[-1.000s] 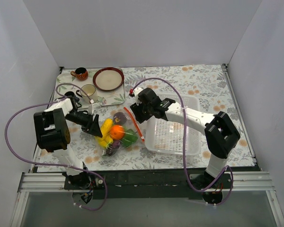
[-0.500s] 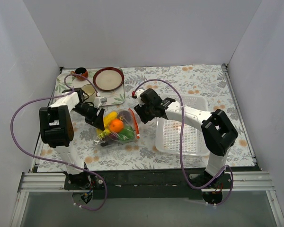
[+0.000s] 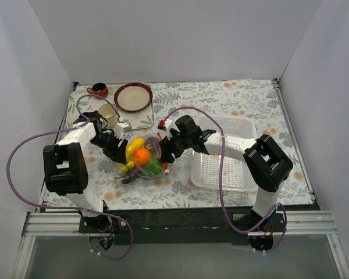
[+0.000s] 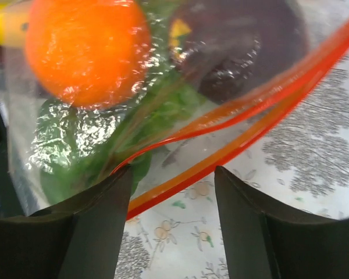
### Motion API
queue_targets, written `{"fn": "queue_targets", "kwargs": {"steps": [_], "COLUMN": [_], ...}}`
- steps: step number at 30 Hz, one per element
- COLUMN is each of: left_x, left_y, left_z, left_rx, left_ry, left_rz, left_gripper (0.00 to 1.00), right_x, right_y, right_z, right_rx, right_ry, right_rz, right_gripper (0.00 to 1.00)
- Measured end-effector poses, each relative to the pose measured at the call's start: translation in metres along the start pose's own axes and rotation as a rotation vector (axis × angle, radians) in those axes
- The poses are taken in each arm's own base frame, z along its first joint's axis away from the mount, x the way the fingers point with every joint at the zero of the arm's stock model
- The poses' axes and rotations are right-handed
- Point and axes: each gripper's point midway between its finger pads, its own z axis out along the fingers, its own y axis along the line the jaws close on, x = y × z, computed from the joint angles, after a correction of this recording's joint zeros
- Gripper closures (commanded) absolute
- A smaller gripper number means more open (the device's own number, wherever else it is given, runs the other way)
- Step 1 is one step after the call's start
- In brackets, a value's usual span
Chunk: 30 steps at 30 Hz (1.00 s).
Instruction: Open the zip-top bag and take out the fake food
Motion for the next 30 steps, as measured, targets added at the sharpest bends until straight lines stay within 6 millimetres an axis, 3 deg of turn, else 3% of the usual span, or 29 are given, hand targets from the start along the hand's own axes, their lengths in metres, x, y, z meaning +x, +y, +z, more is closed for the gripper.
{"fn": "queue_targets", "kwargs": {"steps": [5, 11, 16, 22, 30], "left_x": [0.000, 0.000, 0.000, 0.001, 0.002], "left_y": [0.003, 0.004, 0.005, 0.005, 0.009], "left_z": [-0.001, -0.001, -0.002, -0.002, -0.004], "left_rx": [-0.015, -0.022, -0.025, -0.030, -0.053], "left_ry": [0.005, 0.008, 0.010, 0.015, 0.029], "left_rz": [0.004, 0.003, 0.003, 0.005, 0.009], "left_gripper": [0.48, 0.47, 0.47, 0.47, 0.47], "right_x": [-0.009, -0.021, -0.026, -0.011, -0.001], "right_y": [0.025, 0.058, 0.068, 0.065, 0.028], "right_z": [-0.002, -0.008, -0.004, 0.012, 0.019], "right_rx": [-0.135, -0.223, -0.249, -0.243, -0.028], "right_ry": [-0.062, -0.136, -0.159, -0.111, -0.097], "right_rz": [-0.032, -0.116, -0.148, -0.139, -0.101], "right_gripper": [0.04, 0.01, 0.02, 0.01, 0.01]}}
